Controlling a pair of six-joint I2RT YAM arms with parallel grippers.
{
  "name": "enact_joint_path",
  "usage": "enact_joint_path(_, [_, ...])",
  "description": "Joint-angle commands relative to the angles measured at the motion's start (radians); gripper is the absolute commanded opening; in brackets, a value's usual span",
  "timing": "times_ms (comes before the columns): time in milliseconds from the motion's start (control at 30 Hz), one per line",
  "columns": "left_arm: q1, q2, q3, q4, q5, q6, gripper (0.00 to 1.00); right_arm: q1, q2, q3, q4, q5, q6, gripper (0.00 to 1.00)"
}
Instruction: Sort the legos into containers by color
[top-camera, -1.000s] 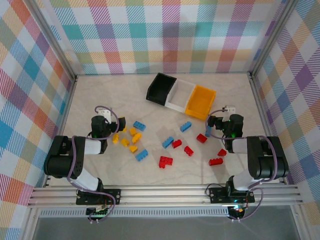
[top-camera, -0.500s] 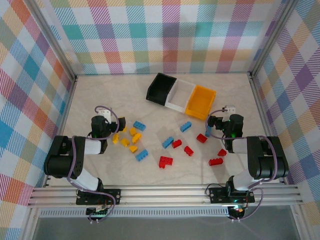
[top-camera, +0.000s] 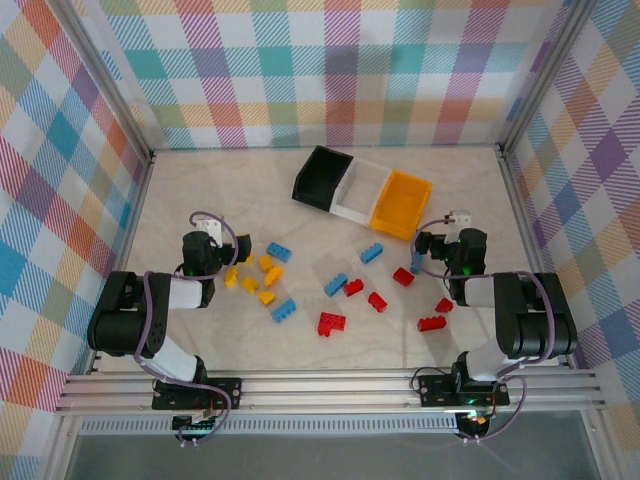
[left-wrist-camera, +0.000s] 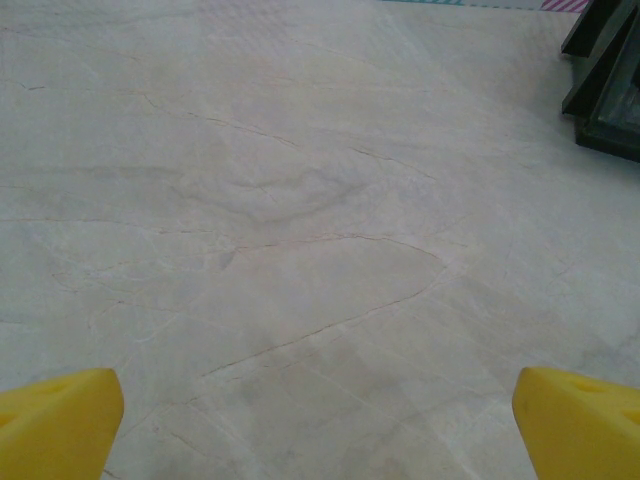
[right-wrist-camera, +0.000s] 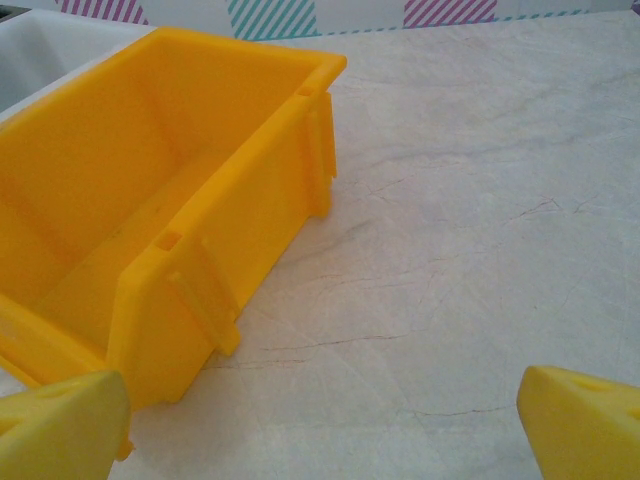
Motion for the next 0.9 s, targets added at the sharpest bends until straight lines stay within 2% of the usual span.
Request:
enact_joint_path(0, [0.002, -0.002, 0.0, 0.016, 0.005, 0.007, 1.0, 0.005, 0.008, 0.02, -0.001, -0.019, -0.004, 1.0])
enact_joint_path(67, [0.001, -0.005, 0.018, -0.022, -0.057, -0.016, 1.0, 0.005, 0.006, 0.017, 0.003, -0.019, -0.007, 1.0])
enact_joint_path(167, [-0.004, -0.02, 0.029, -0.044, -0.069, -0.017, 1.0, 0.006, -0.025, 0.037, -0.054, 0.039, 0.017, 1.0])
enact_joint_path(267, [-0.006, -0.075, 0.134, -0.289, -0.142, -0.049, 1.0, 0.007, -0.087, 0.079, -0.176, 0.08, 0.03, 1.0])
enact_joint_path(400, [-0.005, -0.175, 0.181, -0.447, -0.195, -0.09, 1.0, 0.006, -0.175, 0.209, -0.512, 0.134, 0.102, 1.0])
enact_joint_path(533, [-0.005, -0.203, 0.377, -0.851, -0.189, -0.176, 1.0, 0.006, -0.202, 0.448, -0.983, 0.122, 0.265, 1.0])
enact_joint_path(600, [-0.006, -0.187, 0.464, -0.996, -0.178, -0.198, 1.0, 0.007, -0.188, 0.546, -1.153, 0.076, 0.305, 1.0])
enact_joint_path(700, [-0.006, -0.203, 0.497, -1.059, -0.174, -0.256, 1.0, 0.027, -0.183, 0.628, -1.334, 0.034, 0.353, 1.0])
enact_joint_path(867, [-0.022, -0.215, 0.549, -1.182, -0.084, -0.362, 1.0, 0.069, -0.146, 0.747, -1.645, -0.028, 0.422, 0.98])
